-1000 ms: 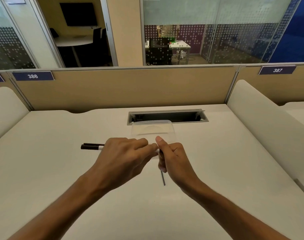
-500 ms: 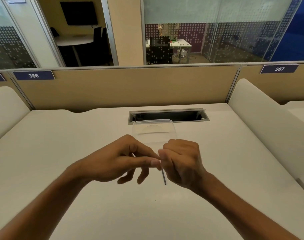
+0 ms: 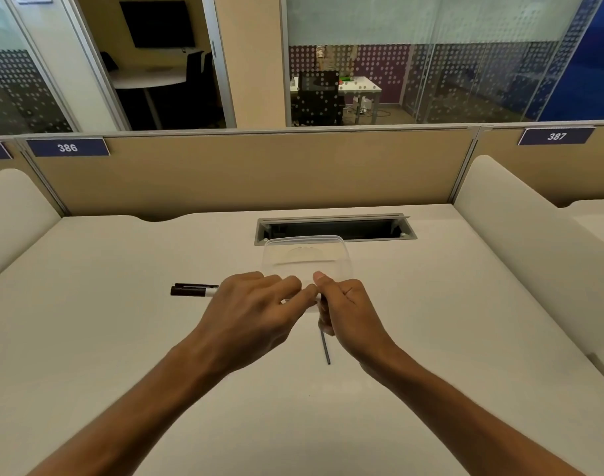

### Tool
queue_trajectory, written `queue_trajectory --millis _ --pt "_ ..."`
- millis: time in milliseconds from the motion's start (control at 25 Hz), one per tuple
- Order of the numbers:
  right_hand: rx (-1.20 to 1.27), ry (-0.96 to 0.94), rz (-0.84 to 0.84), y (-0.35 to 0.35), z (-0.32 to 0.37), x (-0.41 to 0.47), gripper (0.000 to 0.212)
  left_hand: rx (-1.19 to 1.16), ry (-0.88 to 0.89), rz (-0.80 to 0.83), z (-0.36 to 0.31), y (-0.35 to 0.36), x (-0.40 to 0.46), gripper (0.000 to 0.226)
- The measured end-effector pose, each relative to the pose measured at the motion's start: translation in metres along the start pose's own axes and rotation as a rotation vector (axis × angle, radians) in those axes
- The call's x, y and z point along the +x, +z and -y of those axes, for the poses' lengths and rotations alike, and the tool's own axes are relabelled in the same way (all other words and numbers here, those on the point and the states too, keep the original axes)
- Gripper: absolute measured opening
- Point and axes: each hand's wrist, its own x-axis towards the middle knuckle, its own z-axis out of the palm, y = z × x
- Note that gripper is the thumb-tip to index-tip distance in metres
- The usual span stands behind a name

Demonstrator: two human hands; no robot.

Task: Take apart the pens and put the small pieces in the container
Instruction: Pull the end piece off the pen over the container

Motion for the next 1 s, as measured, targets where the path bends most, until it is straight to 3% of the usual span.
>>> queue_trajectory --millis 80,200,280,400,480,520,640,720,800,880,1000 --pt "0.006 0.021 -0.001 -0.001 -0.001 -0.002 0.055 -0.003 0.013 -0.017 0.000 0.003 -0.001 0.031" --pt "-0.020 -0.171 -0.054 0.001 -0.002 -0.005 0.057 -0.220 -0.056 -0.013 0.000 -0.001 0.001 0.023" --pt "-0.098 -0.419 -0.084 -0.002 0.001 -0.005 0.057 -0.519 -0.169 0.011 0.002 -0.007 0.003 0.020" --pt "-0.444 -0.996 -0.105 -0.016 0.006 -0.003 0.057 -1.117 -0.319 0.271 0.011 -0.016 0.005 0.024" --pt "-0.579 -1.281 -0.136 -0.021 0.007 -0.003 0.051 -1.346 -0.299 0.434 0.017 -0.020 0.005 0.022" --pt "-0.601 -1.334 -0.157 -0.021 0.008 -0.003 0.049 -1.387 -0.279 0.467 0.017 -0.020 0.003 0.021" --pt "-0.599 -1.168 -0.171 -0.016 0.002 -0.007 0.055 -1.297 -0.362 0.370 0.012 -0.018 0.000 0.021" --pt "-0.480 -0.849 -0.151 -0.011 -0.002 -0.010 0.058 -1.038 -0.387 0.191 0.004 -0.014 -0.002 0.020" --pt "-0.254 -0.475 -0.072 -0.006 -0.003 -0.012 0.061 -0.652 -0.275 0.051 -0.002 -0.010 -0.004 0.018" --pt "-0.109 -0.207 -0.004 -0.001 -0.003 -0.012 0.058 -0.361 -0.156 0.035 -0.007 -0.006 -0.004 0.019" --pt "-0.042 -0.044 -0.005 0.003 -0.002 -0.011 0.052 -0.202 -0.108 0.067 -0.011 0.000 -0.004 0.028"
